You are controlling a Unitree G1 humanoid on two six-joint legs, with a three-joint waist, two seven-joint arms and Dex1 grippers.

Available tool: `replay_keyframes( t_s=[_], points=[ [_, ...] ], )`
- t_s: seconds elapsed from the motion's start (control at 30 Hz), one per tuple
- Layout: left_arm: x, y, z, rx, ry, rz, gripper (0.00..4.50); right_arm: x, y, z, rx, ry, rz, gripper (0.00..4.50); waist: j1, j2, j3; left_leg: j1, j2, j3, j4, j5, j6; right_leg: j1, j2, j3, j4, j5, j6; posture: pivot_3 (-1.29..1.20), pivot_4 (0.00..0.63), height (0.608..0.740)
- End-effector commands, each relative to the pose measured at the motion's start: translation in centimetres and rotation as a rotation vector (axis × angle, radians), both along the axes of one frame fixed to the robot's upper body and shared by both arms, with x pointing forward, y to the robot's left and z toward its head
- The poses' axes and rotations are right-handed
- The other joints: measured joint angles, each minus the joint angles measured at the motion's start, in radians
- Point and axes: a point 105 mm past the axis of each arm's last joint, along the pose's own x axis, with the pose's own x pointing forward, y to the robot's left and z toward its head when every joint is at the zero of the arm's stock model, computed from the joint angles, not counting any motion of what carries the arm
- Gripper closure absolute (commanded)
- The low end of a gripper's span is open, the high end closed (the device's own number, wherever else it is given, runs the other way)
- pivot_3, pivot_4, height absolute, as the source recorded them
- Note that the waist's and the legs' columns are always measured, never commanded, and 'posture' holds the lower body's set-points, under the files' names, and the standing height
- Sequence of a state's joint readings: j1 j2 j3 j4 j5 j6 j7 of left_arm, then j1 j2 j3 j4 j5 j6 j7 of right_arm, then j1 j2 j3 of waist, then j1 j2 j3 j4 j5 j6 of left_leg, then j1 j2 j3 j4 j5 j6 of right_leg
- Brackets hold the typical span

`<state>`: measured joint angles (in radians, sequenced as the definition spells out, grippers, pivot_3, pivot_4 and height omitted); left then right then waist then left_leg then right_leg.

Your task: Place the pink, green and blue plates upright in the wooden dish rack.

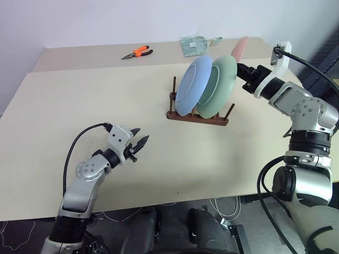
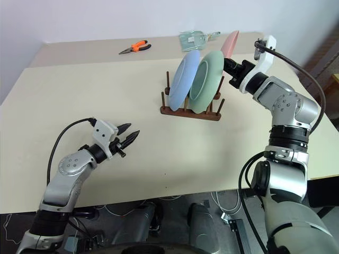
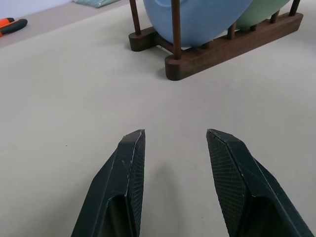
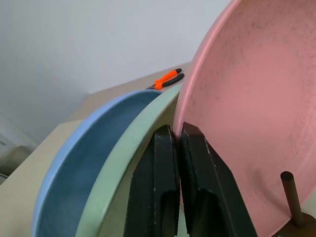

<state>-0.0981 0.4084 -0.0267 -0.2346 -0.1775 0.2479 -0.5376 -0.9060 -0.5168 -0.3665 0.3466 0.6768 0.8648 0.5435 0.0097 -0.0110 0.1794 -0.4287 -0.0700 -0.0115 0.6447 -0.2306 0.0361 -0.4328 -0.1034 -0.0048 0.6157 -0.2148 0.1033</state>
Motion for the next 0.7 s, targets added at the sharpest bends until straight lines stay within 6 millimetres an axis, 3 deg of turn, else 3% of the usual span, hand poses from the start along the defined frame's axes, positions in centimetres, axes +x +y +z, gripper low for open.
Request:
replay_keyframes(
  t_s=[0.03,0.43,0.7],
  points=[
    [-0.2,-0.3,0.7,0.003,-0.039,-0.012,2.5,-1.6,-0.1,3.5,0.008,-0.124,0.025,4.41,0.0,0.0,0.0,0.0,0.0,0.0,0.0,0.0,0.0,0.0,0.0,0.0,0.0,0.0,0.0,0.0,0.15,0.719],
    [-0.1,-0.5,0.7,0.005,-0.038,-0.026,2.5,-5.2,0.7,2.4,0.005,-0.111,0.123,4.41,0.001,0.0,0.0,-0.001,0.0,0.0,0.0,0.0,0.0,0.0,-0.001,0.0,0.0,0.0,0.0,0.0,0.15,0.719],
    [-0.1,-0.5,0.7,0.009,-0.036,-0.032,2.5,-6.0,0.7,0.8,0.019,-0.056,0.127,4.41,0.0,0.0,0.0,-0.001,0.0,0.0,0.0,0.0,0.001,0.0,-0.001,0.0,-0.001,0.0,0.0,0.0,0.15,0.719]
  ],
)
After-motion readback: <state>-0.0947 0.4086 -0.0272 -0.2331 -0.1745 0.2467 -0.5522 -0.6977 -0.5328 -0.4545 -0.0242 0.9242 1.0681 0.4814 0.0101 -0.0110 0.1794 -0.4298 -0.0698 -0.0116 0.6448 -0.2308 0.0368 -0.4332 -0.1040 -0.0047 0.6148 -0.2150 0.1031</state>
